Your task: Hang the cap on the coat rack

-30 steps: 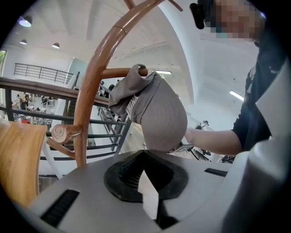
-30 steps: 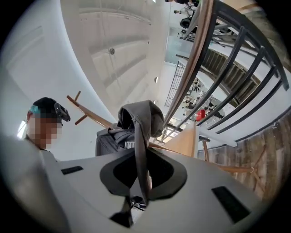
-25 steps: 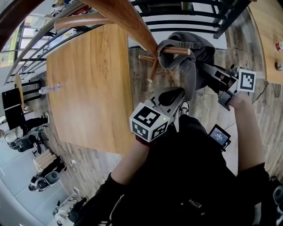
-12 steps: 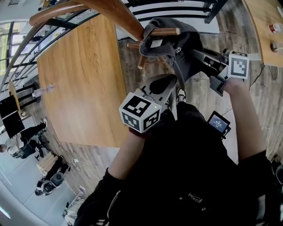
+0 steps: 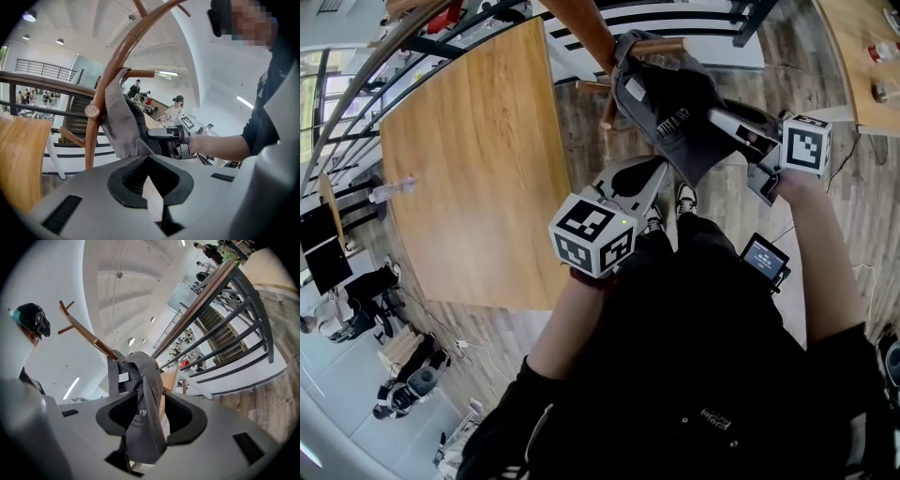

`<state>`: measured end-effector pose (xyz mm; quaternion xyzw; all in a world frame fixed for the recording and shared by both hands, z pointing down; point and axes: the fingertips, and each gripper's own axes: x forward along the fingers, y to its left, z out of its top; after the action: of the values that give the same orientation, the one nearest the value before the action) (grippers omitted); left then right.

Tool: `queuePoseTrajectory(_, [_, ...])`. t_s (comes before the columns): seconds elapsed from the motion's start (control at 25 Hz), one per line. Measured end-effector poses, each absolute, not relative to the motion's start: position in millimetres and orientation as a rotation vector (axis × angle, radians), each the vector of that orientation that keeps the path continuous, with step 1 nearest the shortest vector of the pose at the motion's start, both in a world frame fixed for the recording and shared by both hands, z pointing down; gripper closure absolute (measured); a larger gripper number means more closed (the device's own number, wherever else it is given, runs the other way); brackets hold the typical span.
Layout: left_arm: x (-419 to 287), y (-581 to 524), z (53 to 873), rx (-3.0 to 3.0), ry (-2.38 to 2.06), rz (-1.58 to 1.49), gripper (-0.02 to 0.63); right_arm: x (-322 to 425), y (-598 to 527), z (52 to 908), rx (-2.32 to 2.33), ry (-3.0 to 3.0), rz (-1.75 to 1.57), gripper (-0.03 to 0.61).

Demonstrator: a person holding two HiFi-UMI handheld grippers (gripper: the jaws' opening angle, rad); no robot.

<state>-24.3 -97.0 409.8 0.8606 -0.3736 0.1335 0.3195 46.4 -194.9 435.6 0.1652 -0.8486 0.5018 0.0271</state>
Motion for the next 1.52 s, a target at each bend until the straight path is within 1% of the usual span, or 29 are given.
queuePoseTrajectory(0.28, [-37.7, -81.9, 406.7, 2.271, -1.008, 0.339, 0.617, 65.7, -170.7, 456.9, 0.654, -2.550, 1.424, 0.377])
queuePoseTrajectory(0.6, [-36.5, -70.1, 400.6, 2.325, -1.020, 0.316, 0.617, 81.5, -145.3, 459.8, 0.711, -2.562, 1.428, 0.377])
queuePoseTrajectory(0.76, [-32.9, -68.7, 391.6, 2.374, -1.035, 0.293, 0.617, 84.7, -135.7, 443.2, 0.742, -2.602, 1.347, 0.381])
queuePoseTrajectory(0.84, [-30.2, -68.4, 382.1, 2.415, -1.043, 0.274, 0.617, 84.3, -129.1, 424.6, 0.743, -2.648, 1.276, 0.432])
queuePoseTrajectory(0.92, [-28.6, -65.8, 367.7, 2.459, -1.050, 0.250, 0.617, 79.7, -117.5, 396.6, 0.717, -2.713, 1.183, 0.529])
queuePoseTrajectory(0.96, [-27.9, -64.1, 360.1, 2.481, -1.056, 0.240, 0.617, 76.4, -110.6, 381.0, 0.697, -2.749, 1.137, 0.542])
queuePoseTrajectory(1.08, [-23.2, -61.6, 345.3, 2.545, -1.074, 0.213, 0.617, 69.2, -91.7, 343.0, 0.651, -2.848, 0.997, 0.560])
queuePoseTrajectory(1.28, [4.0, -60.6, 349.5, 2.623, -1.076, 0.173, 0.617, 80.5, -75.3, 322.5, 0.649, -2.951, 0.781, 0.561])
queuePoseTrajectory(1.52, [8.6, -62.5, 344.0, 2.659, -1.082, 0.143, 0.617, 80.9, -75.1, 312.2, 0.660, -2.977, 0.702, 0.561])
